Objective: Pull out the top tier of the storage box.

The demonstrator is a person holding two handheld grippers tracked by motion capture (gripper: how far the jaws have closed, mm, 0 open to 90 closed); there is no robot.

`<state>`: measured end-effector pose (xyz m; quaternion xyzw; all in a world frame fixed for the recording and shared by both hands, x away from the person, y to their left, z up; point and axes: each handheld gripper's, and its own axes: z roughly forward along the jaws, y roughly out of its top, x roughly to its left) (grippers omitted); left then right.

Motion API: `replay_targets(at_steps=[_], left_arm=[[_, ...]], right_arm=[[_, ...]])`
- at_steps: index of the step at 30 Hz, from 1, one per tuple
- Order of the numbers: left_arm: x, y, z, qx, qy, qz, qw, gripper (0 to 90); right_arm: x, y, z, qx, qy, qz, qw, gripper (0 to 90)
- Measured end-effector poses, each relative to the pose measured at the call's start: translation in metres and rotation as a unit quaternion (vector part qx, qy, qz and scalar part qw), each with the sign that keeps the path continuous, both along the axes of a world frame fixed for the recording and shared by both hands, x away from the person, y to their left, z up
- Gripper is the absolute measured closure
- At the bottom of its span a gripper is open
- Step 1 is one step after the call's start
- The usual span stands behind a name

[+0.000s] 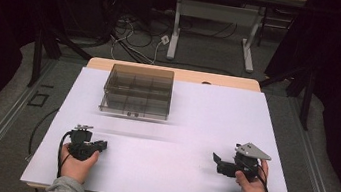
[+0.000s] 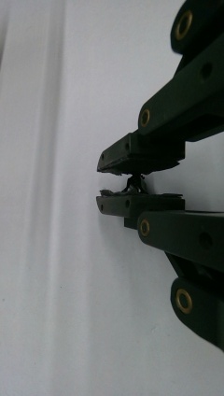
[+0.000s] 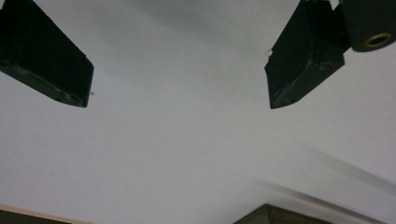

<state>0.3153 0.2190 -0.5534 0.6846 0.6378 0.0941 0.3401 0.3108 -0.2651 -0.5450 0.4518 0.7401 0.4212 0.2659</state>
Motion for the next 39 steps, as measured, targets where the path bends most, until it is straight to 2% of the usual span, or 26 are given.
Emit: replay_targets(at_steps=[21, 24, 33, 39], left_arm=[[-0.0005, 0.0001, 0.0011, -0.001, 0.003, 0.003, 1.0000, 80.0], [-0.0006, 0.0011, 0.0016, -0.001, 0.000, 0.003, 1.0000, 80.0], [-0.0016, 0.0027, 0.0042, -0.004, -0.013, 0.008, 0.9999, 80.0], [-0.0028, 0.0050, 0.0064, -0.009, -0.028, 0.011, 0.9995, 80.0]], right_arm=[[0.0000, -0.0004, 0.0003, 0.003, 0.000, -0.002, 1.0000, 6.9], [-0.0001, -0.0012, 0.0007, -0.003, -0.001, 0.001, 1.0000, 6.9], [0.0002, -0.0007, 0.0003, 0.002, 0.000, 0.000, 1.0000, 6.9], [0.0001, -0.0005, 0.0001, 0.002, 0.000, -0.001, 1.0000, 6.9]])
